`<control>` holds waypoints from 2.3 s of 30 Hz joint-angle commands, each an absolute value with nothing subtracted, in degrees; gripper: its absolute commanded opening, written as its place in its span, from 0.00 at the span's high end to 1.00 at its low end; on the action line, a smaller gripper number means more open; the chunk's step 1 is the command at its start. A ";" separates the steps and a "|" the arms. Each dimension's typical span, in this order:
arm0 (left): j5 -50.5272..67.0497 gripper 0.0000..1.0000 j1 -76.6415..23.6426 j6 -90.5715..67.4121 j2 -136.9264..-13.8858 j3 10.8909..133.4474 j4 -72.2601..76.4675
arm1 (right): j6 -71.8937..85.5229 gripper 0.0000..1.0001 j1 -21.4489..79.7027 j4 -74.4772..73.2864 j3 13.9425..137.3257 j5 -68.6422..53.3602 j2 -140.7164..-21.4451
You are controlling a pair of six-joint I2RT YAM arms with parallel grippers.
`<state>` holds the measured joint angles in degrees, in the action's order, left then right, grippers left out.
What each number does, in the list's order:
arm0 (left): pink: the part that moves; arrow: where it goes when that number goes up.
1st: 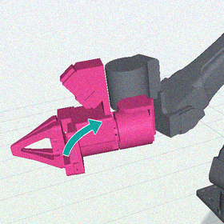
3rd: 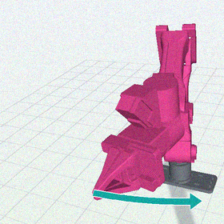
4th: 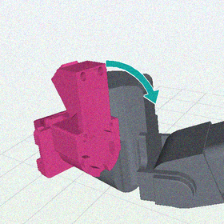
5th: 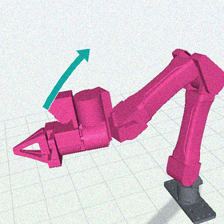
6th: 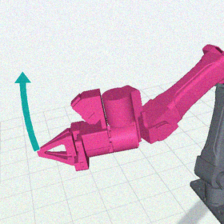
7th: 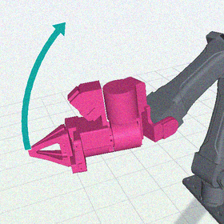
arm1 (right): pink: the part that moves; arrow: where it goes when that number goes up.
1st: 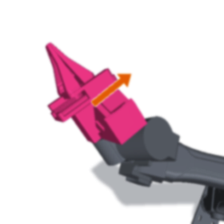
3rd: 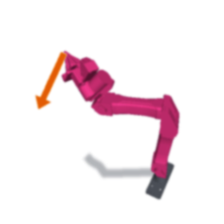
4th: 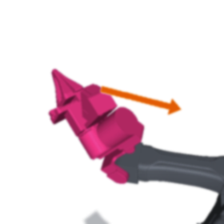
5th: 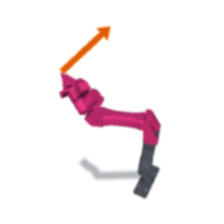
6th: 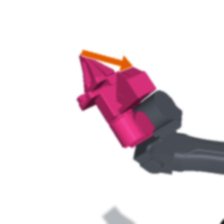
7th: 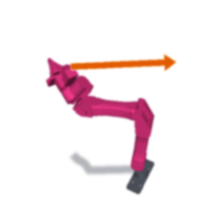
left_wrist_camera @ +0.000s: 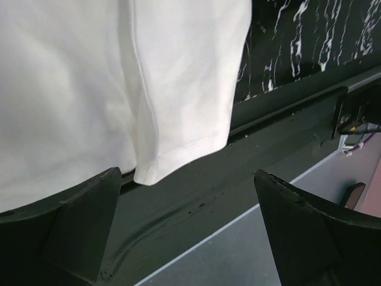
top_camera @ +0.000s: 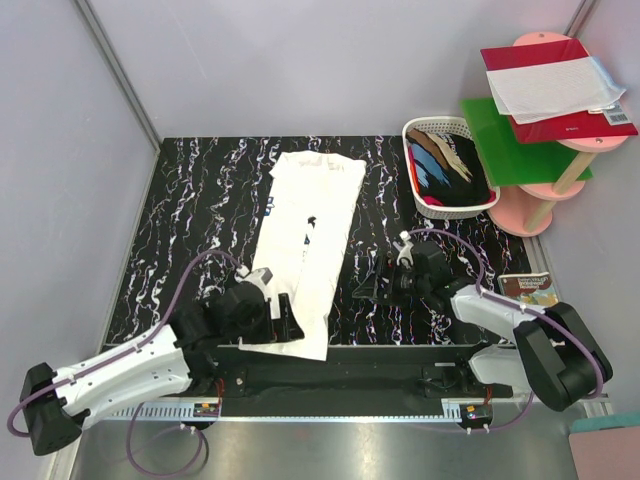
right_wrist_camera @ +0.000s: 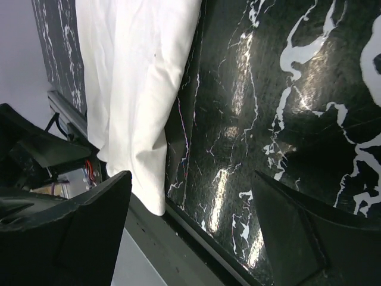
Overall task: Fold and stack the t-shirts
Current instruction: Fold the tshirt
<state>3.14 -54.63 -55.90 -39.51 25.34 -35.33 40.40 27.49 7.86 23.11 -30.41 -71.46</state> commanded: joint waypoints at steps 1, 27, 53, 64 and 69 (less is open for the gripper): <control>-6.22 0.01 -54.76 -51.42 -39.11 30.49 -34.63 | 42.10 0.15 28.04 12.04 24.42 -23.40 -68.12; -25.49 0.98 -39.46 -39.20 -67.59 57.75 -46.32 | 13.71 1.00 28.21 -42.97 125.05 -6.42 -140.52; -21.45 0.96 -38.94 -37.44 -75.76 59.85 -43.24 | 15.47 1.00 23.56 -46.77 158.55 2.72 -162.07; -18.38 0.69 -38.94 -36.30 -76.64 60.21 -40.44 | 11.08 0.98 21.36 -35.43 156.99 0.80 -158.83; -16.00 0.01 -38.94 -35.95 -74.62 55.21 -35.16 | 10.81 0.96 22.15 -29.20 141.63 -5.71 -143.03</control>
<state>-18.70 -39.20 -36.07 -77.17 58.02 -41.15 12.56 20.60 -36.40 150.45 -0.49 -157.86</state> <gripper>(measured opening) 0.859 0.031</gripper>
